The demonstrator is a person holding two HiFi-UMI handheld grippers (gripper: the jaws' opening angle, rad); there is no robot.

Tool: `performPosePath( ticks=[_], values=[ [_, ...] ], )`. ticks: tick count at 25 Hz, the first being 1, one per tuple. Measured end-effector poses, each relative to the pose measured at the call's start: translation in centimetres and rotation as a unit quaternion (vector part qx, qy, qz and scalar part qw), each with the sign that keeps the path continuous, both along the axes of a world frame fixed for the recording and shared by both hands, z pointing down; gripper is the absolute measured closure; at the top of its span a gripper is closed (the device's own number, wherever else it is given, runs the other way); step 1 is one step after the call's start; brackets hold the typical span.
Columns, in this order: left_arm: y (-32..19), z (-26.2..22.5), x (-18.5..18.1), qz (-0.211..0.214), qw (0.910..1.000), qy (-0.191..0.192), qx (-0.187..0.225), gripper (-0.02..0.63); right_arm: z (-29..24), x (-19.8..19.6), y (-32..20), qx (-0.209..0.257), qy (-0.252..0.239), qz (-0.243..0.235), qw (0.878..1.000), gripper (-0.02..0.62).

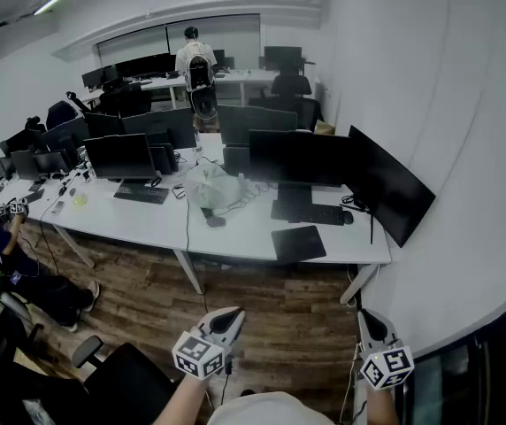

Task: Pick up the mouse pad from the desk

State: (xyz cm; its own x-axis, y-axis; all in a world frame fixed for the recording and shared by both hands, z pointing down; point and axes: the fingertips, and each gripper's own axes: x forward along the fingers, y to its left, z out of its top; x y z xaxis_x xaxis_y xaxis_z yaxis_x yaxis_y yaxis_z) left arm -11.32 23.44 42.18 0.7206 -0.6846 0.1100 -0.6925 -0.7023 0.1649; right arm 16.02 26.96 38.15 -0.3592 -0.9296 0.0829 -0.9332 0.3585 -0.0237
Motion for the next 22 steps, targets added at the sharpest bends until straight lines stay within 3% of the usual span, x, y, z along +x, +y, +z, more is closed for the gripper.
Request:
performPosePath(
  ticks=[22],
  values=[
    [0.3,0.4,1.1,0.019,0.9998,0.003,-0.009,0.591,-0.3,0.1,0.0,-0.006,-0.013,0.013,1.000,0.573]
  ],
)
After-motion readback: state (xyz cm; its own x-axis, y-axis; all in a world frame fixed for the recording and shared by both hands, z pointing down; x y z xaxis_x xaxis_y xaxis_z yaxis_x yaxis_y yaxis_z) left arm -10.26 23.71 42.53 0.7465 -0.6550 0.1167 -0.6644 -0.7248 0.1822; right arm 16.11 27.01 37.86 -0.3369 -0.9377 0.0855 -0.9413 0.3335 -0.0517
